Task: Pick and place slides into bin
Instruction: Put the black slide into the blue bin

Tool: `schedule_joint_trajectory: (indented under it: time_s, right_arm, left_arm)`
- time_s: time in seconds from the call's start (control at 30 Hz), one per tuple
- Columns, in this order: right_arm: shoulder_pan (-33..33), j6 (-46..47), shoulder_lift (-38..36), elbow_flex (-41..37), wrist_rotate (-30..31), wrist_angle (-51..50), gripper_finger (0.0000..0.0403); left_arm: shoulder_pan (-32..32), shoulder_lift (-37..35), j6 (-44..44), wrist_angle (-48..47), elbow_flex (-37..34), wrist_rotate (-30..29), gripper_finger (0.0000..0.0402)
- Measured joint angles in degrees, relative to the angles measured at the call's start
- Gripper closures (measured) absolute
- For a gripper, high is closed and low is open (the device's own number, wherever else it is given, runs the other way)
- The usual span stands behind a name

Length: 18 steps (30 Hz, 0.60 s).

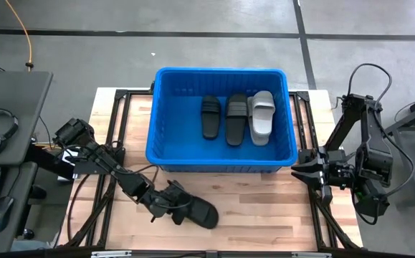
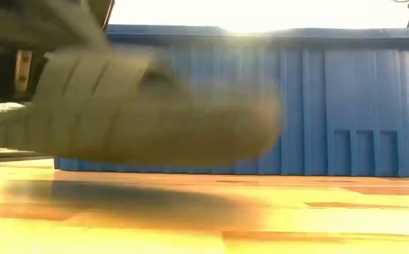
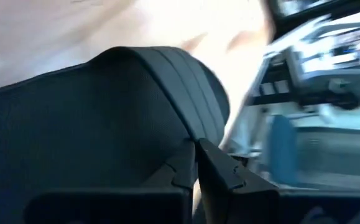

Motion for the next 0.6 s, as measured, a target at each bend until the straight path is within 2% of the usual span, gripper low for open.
schedule_joint_trajectory:
  time_s: [0.1,0.33,0.6]
  right_arm:
    - [-0.02,0.00,0.00,0.00,-0.01,0.06,0.0320]
    - [-0.02,0.00,0.00,0.00,0.00,0.47,0.0320]
    - [0.00,-0.02,0.00,0.00,-0.02,1.57,0.0320]
  left_arm:
    - [0.00,0.00,0.09,3.24,0.40,-0.06,0.0397]
    - [-0.02,0.00,0.81,2.77,5.20,-0.13,0.0400]
    - [0.00,0.00,8.11,2.69,14.54,-1.24,0.0401]
